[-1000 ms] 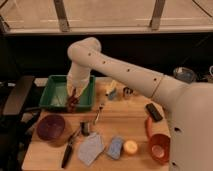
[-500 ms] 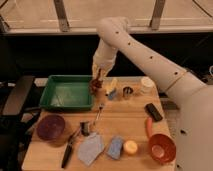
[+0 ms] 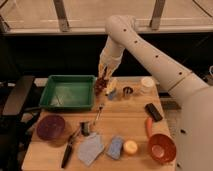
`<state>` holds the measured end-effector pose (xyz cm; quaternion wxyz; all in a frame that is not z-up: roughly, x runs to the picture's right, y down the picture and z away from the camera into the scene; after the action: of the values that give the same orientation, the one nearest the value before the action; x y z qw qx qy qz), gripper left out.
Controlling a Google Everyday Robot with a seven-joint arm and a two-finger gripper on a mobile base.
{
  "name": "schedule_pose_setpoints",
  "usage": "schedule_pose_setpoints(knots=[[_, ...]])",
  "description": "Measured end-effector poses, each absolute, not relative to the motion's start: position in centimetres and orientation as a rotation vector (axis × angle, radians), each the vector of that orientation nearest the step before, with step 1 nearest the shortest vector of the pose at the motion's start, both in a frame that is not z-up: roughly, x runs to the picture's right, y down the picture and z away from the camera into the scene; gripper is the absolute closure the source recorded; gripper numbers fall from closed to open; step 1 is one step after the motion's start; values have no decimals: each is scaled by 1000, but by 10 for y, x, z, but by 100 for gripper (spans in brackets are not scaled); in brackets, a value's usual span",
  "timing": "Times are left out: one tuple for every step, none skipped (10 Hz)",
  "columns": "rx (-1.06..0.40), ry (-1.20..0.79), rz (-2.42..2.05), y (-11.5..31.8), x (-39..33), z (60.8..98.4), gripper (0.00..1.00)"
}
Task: Place grapes in paper cup
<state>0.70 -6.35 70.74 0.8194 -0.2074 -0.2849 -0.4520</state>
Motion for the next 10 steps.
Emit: schedule_pose_setpoints(knots=[[-442, -601, -958, -64, 8, 708, 100], [-444, -586, -944, -66, 11, 710, 100], [-445, -571, -931, -69, 18, 712, 100], [-449, -547, -908, -72, 34, 715, 100], [-451, -536, -897, -74, 41, 717, 100], [-454, -519, -884, -76, 49, 719, 100], [-459, -501, -868, -77, 59, 722, 100], [-462, -475, -850, -79, 73, 724, 100], [-462, -456, -838, -81, 81, 725, 100], [-457, -428, -823, -84, 92, 726, 100]])
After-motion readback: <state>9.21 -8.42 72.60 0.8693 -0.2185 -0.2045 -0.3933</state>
